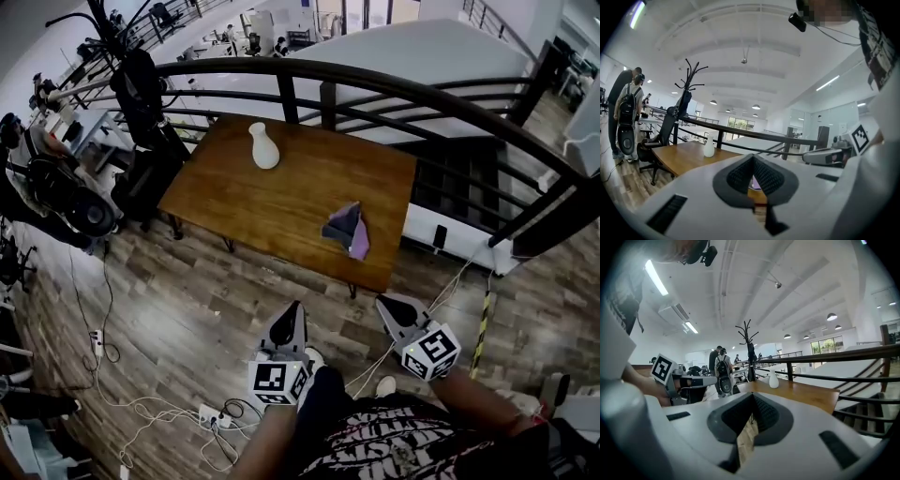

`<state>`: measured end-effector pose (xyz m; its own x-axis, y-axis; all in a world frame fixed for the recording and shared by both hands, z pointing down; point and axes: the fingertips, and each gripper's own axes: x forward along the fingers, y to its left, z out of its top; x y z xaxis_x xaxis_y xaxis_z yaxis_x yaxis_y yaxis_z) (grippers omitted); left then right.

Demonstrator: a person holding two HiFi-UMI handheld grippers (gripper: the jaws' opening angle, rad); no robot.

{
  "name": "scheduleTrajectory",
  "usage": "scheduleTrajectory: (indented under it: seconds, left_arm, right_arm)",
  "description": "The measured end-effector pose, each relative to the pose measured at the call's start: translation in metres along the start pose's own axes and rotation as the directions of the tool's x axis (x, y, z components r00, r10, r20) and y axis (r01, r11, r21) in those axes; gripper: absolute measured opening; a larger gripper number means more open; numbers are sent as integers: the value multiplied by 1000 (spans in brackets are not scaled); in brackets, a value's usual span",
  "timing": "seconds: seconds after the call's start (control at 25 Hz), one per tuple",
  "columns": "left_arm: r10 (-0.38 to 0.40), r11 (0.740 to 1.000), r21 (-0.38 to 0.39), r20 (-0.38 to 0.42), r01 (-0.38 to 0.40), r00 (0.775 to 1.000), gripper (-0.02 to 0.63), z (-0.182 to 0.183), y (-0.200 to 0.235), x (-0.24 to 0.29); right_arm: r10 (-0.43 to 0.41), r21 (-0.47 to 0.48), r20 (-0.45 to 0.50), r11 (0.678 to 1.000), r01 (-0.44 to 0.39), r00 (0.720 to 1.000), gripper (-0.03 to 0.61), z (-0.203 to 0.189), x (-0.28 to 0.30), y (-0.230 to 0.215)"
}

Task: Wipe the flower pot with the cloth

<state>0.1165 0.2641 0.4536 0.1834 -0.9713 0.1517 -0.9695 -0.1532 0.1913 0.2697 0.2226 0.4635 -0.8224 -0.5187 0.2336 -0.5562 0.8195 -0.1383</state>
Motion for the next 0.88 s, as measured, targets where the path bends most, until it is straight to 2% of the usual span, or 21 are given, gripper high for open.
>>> scheduleTrajectory:
  seconds: [0.24,0.52,0.68,0.88]
  left_arm:
    - [6,1000,-24,19,-5,1000,-2,22,85,12]
    - [4,999,-37,38,-2,999,-2,34,151,24]
    - [-33,999,-22,26,33,999,-2,39,167,37]
    - [-111,994,10,-28,111,993,-2,34,163,80]
  right_arm:
    - [-12,-13,-26,1000,11,1000,-11,21,71,21]
    - [-45,-24,-31,999,44,999,-11,34,127,28]
    - [-77,-30,-31,997,76,997,-11,42,152,27]
    - [-131,-16,-34,991,131,991,-11,39,174,-3]
